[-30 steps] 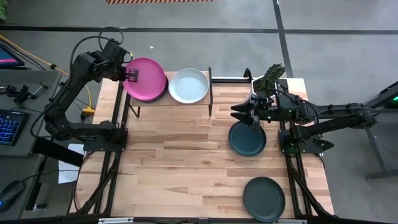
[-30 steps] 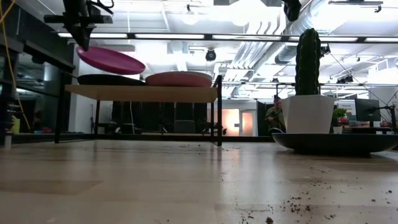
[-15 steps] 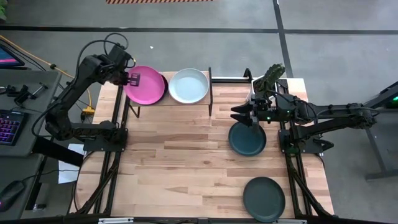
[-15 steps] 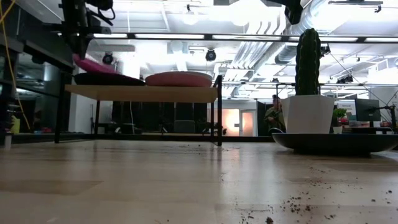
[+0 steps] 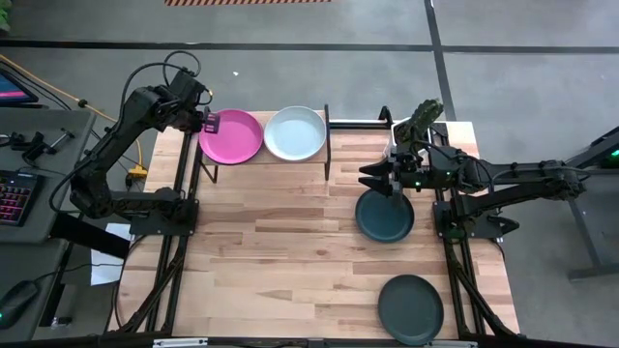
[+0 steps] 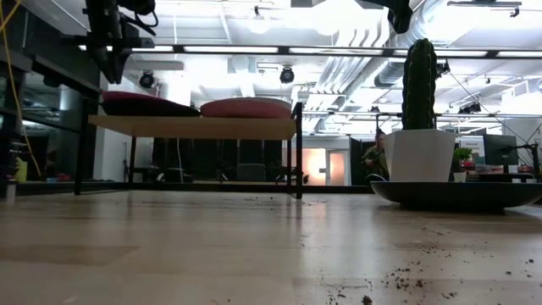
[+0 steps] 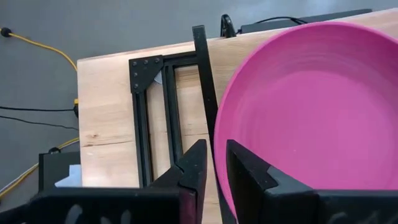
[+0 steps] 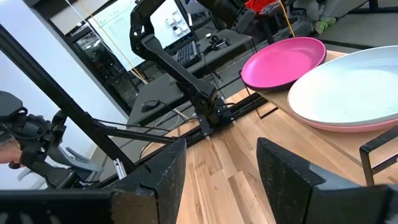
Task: Place and stack plates onto a shelf
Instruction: Stack the pink plate on the top of the black plate on the shelf
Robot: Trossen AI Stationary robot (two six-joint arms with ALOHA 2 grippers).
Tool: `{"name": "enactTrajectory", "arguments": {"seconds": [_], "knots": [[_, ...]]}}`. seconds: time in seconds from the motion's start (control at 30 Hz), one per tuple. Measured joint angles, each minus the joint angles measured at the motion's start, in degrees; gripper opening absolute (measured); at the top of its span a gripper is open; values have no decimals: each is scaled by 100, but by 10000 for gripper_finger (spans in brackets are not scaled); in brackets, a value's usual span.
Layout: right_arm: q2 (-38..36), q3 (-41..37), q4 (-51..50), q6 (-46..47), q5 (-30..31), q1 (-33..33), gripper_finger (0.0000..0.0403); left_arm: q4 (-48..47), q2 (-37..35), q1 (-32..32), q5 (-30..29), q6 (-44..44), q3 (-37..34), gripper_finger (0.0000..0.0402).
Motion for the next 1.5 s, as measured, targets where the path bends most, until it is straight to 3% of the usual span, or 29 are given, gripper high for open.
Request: {"name": "enactTrajectory", "arguments": {"seconds": [0.37, 0.47, 0.67, 0.97, 1.5], "knots": [[0, 0, -2, -9, 0, 2, 179, 187, -143, 0, 46, -112, 0, 93], [0, 0, 0, -9, 0, 1, 179, 176, -79, -30, -162, -174, -18, 80], [0, 0, 0, 7, 1, 0, 179, 249, -107, -193, -663, -344, -604, 7], [0, 0, 0, -9, 232, -2, 179, 566, -204, -387, -1077, -590, -1147, 1], [0, 0, 0, -9, 244, -2, 179, 934, -214, -396, -1056, -848, -1406, 0]]}}
